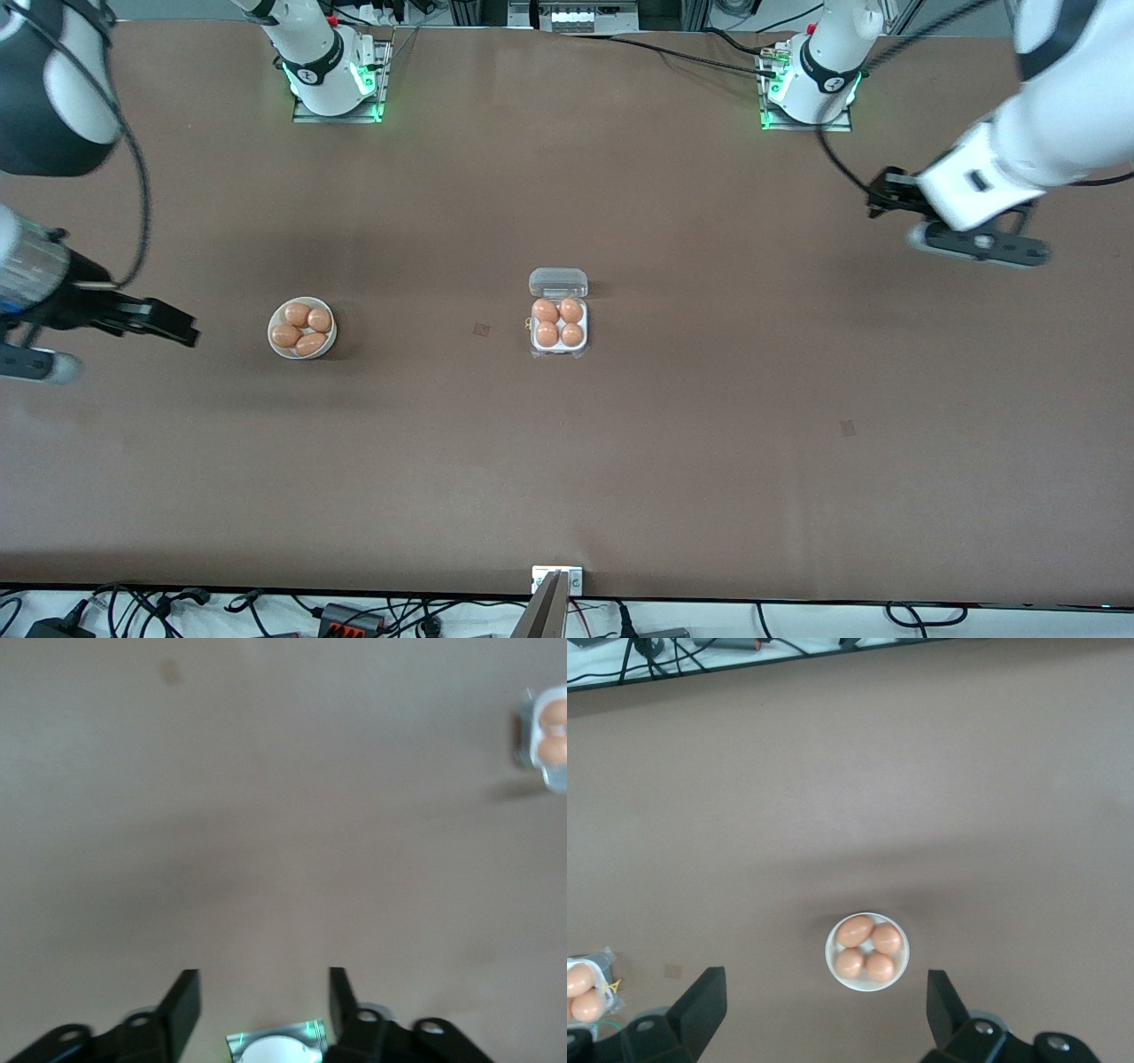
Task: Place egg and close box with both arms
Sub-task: 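Move the left gripper over the clear egg carton, then press the carton lid shut with the left gripper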
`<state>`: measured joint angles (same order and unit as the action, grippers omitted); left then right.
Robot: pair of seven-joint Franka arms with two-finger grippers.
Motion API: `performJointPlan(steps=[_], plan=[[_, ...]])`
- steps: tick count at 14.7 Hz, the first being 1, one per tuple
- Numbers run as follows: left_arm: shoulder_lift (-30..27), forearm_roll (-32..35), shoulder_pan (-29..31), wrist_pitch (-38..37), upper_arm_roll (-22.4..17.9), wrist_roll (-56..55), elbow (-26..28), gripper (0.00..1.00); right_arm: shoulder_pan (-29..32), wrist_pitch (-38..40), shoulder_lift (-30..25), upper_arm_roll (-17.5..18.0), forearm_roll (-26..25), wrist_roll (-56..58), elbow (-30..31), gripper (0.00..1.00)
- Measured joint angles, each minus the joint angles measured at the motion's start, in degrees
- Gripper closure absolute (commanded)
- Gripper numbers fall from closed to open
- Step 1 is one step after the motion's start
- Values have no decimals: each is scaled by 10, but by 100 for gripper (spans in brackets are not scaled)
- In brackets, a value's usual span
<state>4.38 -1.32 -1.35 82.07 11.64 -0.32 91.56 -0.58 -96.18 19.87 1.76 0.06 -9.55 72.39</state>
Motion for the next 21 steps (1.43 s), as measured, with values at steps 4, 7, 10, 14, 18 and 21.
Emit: performJointPlan(steps=[4,7,10,14,18,21], plan=[[20,-32,-62,-10,8,-87,1,99,16,57,-34,0,-2,49,6,0],[56,-58,-112,21,10,-176,2,99,24,83,-61,-2,-6,52,31,0],[89,-59,-184,82,13,-249,11,99,33,77,-94,-6,-7,55,90,0],[111,-59,-285,198,14,-341,64,99,35,45,-160,-6,-7,55,190,0],[158,-37,-337,285,13,-366,83,99,34,36,-195,-3,-7,56,222,0],[195,-32,-342,357,13,-366,84,99,34,14,-194,-3,-7,63,226,0]])
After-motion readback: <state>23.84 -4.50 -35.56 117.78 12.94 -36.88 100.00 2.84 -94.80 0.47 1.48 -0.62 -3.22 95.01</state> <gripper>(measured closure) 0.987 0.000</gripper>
